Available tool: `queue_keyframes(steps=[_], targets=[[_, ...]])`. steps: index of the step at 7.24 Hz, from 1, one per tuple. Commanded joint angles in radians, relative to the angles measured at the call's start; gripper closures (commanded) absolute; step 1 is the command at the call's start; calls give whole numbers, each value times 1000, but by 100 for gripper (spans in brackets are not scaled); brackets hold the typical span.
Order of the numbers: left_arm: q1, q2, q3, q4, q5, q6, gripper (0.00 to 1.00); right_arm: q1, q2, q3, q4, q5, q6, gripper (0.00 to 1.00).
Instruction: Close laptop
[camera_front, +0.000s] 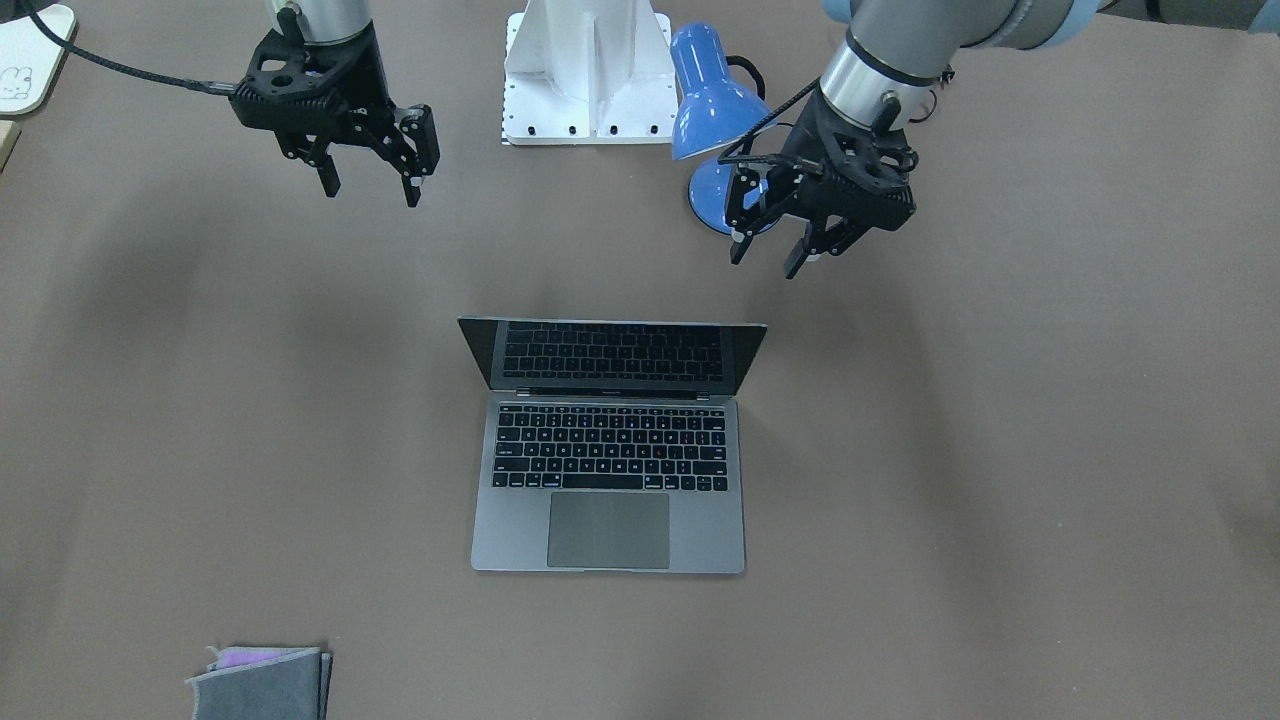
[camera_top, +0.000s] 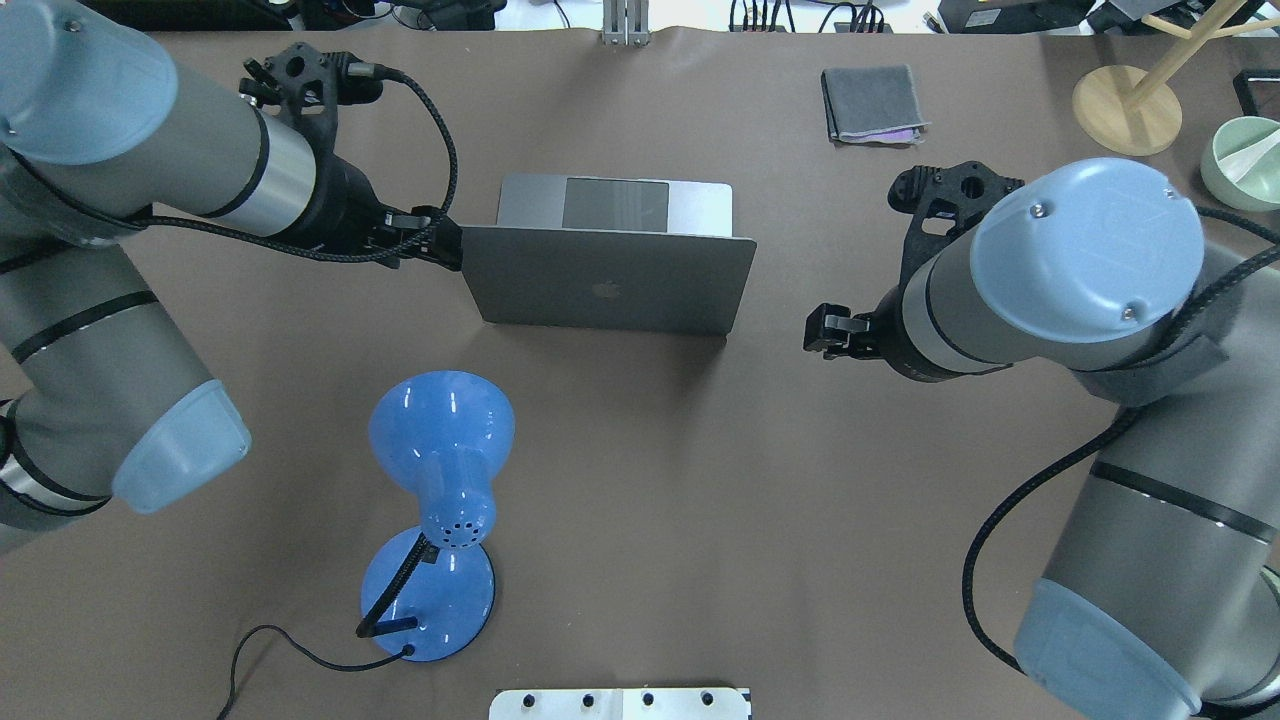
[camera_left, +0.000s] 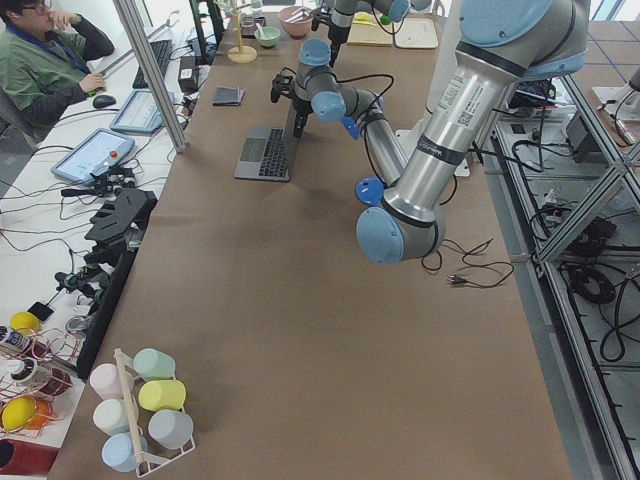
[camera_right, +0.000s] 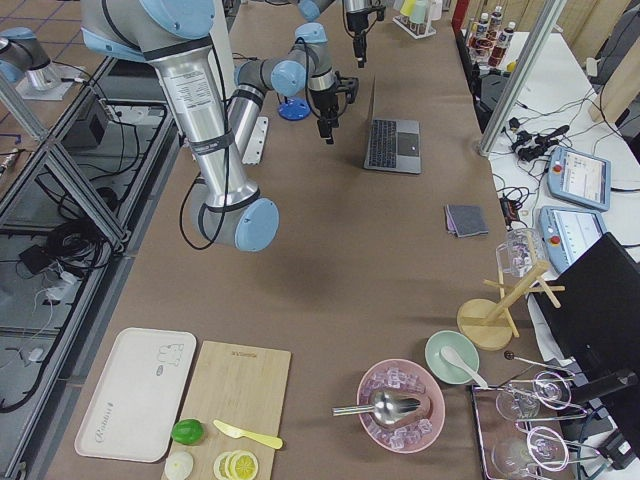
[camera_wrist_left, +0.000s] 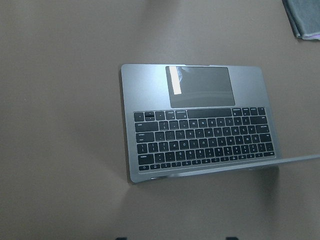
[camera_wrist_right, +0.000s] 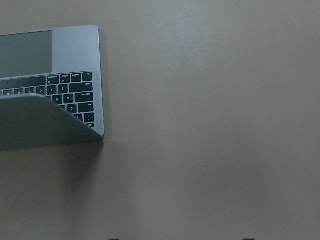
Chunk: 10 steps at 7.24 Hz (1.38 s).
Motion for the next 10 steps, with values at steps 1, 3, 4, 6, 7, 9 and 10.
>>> queue_keyframes(steps=[1, 3, 4, 6, 7, 9, 10], targets=[[36, -23, 2, 32, 30, 0, 94, -27, 64, -45, -15, -15, 42, 92], [37, -24, 10, 32, 32, 5, 100, -28, 97, -82, -13, -10, 43, 100], [45, -24, 10, 32, 60, 5, 100, -28, 106, -84, -13, -9, 46, 100], [63, -39, 20, 32, 76, 2, 100, -28, 149, -134, -10, -9, 71, 100], [63, -44, 32, 34, 76, 2, 100, -28, 160, -152, -7, -9, 72, 100], [63, -70, 65, 32, 76, 3, 100, -19, 200, -220, 43, -15, 106, 100], [62, -78, 78, 32, 76, 6, 100, -3, 206, -243, 73, -13, 106, 100]])
